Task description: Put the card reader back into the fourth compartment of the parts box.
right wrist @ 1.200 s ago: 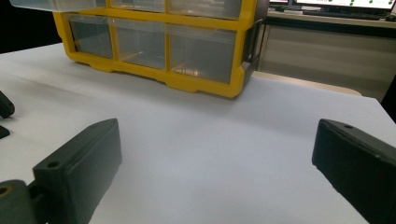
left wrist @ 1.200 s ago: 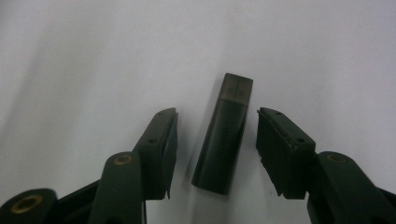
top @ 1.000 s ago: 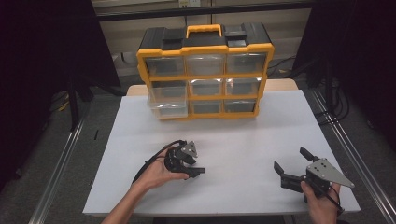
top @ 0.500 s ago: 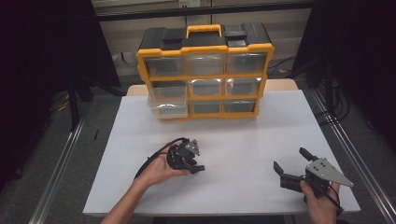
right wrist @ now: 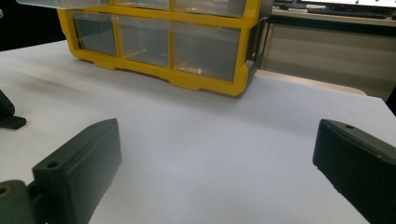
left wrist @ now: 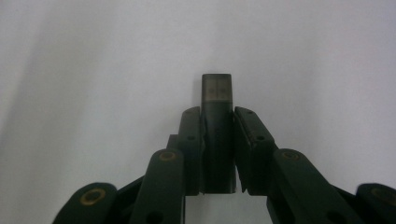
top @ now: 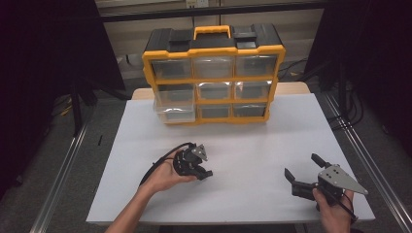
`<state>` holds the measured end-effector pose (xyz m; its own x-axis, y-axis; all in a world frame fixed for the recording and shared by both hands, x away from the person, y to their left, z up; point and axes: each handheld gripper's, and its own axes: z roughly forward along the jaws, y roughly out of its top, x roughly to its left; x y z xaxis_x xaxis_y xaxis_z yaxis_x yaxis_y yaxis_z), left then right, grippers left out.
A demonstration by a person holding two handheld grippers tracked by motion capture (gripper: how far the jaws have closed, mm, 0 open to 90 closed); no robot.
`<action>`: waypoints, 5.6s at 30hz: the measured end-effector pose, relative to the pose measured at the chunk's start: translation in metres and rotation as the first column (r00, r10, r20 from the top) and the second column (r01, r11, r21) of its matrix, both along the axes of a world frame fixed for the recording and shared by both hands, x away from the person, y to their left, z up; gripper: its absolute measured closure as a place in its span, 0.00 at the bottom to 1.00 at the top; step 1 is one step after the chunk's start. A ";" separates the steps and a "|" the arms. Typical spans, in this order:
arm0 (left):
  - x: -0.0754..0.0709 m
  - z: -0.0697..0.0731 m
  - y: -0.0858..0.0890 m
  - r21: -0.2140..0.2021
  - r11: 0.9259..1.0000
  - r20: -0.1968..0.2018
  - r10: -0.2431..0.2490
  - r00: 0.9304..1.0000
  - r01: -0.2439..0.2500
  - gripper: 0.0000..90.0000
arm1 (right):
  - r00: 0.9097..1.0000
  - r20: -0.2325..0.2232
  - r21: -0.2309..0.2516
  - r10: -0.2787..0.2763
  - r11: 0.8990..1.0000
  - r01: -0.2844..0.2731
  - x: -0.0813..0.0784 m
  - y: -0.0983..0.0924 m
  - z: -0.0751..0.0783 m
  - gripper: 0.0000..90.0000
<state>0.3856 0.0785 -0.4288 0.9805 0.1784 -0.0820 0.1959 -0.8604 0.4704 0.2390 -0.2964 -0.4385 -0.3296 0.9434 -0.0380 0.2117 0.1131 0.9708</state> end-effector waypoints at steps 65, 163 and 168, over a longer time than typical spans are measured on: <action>-0.002 0.053 0.060 -0.431 0.887 0.073 0.216 0.974 -0.165 0.82 | 1.000 0.005 0.003 0.006 1.000 -0.006 0.000 0.000 0.000 0.01; 0.037 0.184 0.105 -0.467 0.861 0.264 0.353 0.898 -0.201 0.82 | 1.000 0.019 0.002 0.014 1.000 -0.014 0.003 0.002 0.001 0.01; 0.042 0.190 0.107 -0.440 0.872 0.280 0.361 0.889 -0.215 0.82 | 1.000 0.020 0.002 0.013 1.000 -0.013 0.003 0.002 0.000 0.01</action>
<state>0.4276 0.1857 -0.2389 0.8669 0.4822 0.1263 0.1695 -0.5234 0.8351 0.2421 -0.2947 -0.4380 -0.3413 0.9390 -0.0426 0.1912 0.1137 0.9749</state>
